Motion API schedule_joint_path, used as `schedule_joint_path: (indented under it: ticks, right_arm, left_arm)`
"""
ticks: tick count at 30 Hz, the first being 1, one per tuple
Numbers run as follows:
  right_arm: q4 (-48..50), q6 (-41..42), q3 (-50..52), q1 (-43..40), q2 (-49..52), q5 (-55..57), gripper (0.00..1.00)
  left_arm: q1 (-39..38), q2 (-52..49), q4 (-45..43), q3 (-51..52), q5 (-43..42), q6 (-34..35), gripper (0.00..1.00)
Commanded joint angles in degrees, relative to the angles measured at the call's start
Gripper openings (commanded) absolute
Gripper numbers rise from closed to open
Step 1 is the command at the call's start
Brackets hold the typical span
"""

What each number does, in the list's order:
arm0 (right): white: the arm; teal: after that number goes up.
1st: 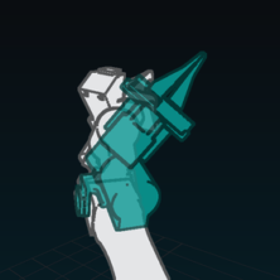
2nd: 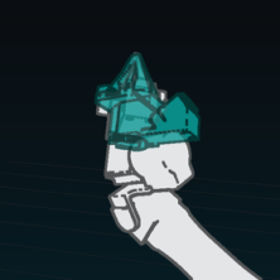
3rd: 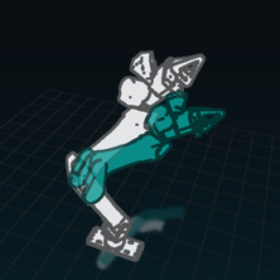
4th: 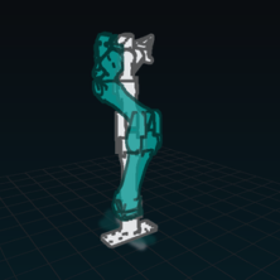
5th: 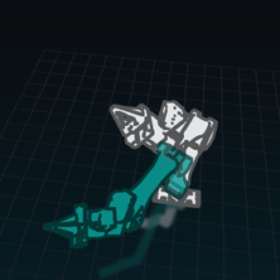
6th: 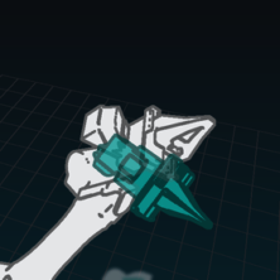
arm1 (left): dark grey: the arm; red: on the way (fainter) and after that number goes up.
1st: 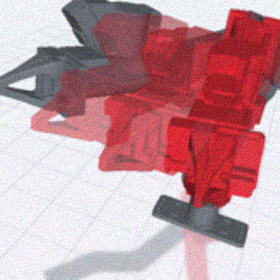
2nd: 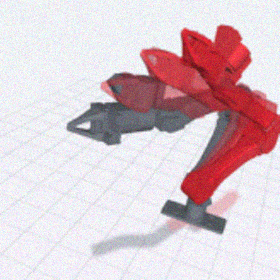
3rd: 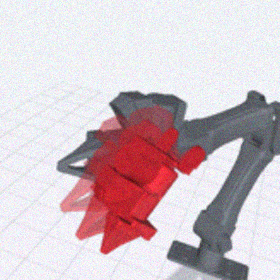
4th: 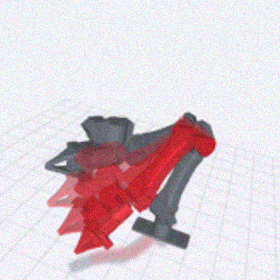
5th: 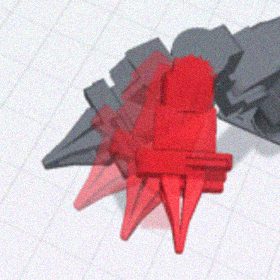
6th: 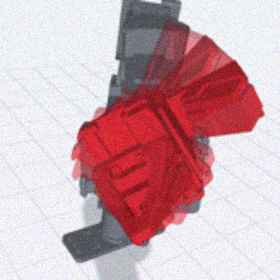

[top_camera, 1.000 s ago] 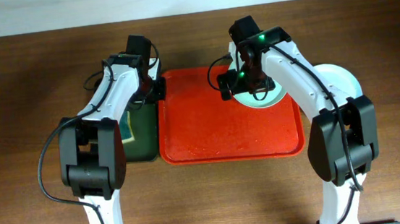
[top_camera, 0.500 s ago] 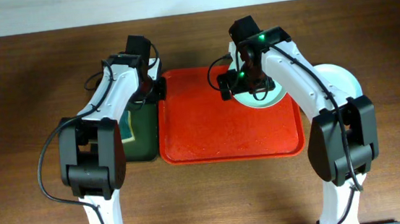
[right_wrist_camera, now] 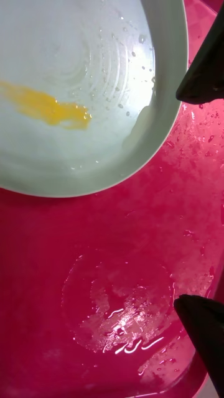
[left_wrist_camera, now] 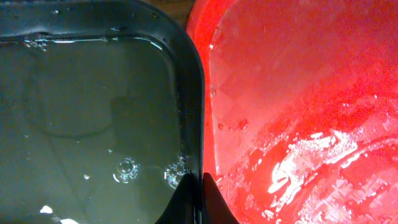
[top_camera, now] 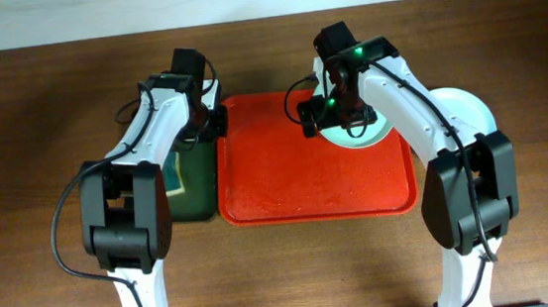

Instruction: Clean dirty plates on tray and stack at the side

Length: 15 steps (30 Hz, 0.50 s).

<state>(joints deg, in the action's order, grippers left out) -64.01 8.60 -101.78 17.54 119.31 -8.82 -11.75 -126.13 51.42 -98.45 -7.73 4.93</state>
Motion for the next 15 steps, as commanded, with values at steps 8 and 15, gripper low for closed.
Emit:
schedule_joint_path:
  ticks: [8, 15]
  right_arm:
    - [0.0, -0.2, 0.6, -0.3, -1.5, 0.5, 0.99]
    - [0.0, -0.2, 0.6, -0.3, -1.5, 0.5, 0.98]
  left_arm:
    - [-0.6, 1.2, 0.5, 0.1, -6.4, -0.7, 0.07]
    - [1.6, 3.6, 0.6, -4.3, -6.0, -0.7, 0.40]
